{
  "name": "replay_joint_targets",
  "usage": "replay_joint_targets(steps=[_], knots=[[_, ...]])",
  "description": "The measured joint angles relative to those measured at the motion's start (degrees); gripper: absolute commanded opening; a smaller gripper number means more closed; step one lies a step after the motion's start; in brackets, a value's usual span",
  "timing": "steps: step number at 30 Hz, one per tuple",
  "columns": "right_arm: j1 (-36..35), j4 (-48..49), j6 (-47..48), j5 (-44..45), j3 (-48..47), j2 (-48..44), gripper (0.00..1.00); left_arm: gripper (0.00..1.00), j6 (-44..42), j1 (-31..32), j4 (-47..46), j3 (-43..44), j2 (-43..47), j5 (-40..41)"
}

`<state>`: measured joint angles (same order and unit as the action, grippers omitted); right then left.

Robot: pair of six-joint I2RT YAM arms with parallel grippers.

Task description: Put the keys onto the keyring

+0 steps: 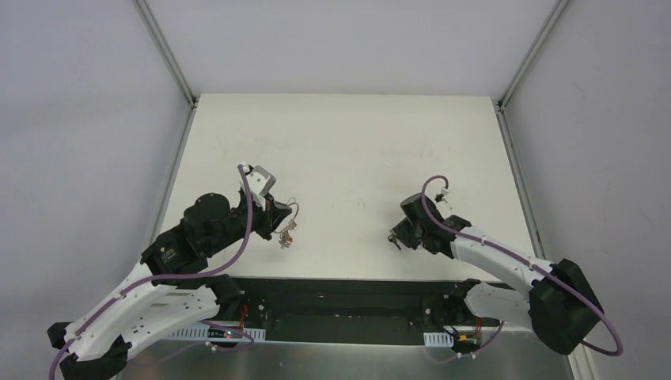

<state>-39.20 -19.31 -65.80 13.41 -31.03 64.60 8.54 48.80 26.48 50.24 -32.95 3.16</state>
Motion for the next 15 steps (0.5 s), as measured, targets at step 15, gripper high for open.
replay_joint_targets(steps=[15], knots=[[0.0,-2.4,-1.4,-0.8,2.9,-6.3,0.32,0.0,0.0,0.0,0.0,-0.2,0.0,-0.2]])
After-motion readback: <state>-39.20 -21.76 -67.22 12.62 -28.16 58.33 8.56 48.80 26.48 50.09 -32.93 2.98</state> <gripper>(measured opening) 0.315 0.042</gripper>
